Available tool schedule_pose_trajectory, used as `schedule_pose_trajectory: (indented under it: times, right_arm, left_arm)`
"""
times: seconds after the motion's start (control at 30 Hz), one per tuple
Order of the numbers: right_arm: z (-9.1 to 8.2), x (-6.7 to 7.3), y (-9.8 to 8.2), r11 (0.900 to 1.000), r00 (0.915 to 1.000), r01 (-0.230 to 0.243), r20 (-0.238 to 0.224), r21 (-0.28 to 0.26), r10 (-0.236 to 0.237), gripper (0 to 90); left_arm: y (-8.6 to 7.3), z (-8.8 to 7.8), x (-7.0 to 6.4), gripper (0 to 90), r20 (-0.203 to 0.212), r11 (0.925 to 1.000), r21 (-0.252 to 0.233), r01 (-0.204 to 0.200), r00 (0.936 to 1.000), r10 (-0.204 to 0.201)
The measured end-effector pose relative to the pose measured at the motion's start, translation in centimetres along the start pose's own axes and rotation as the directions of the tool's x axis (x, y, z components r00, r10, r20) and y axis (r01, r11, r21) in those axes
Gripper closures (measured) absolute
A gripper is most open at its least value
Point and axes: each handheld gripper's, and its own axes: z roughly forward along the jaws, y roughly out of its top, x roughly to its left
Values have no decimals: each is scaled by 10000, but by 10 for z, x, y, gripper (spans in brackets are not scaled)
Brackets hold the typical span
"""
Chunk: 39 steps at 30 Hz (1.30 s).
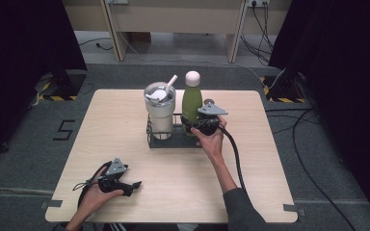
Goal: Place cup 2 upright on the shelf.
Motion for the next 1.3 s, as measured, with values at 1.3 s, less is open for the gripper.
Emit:
schedule_pose_trajectory:
  times: [1.3]
  right_arm:
    - [-18,2,-5,9999,10000,50,9,123,-51,150]
  left_arm:
    - [0,0,0,119,4,10000,7,-2,10000,2]
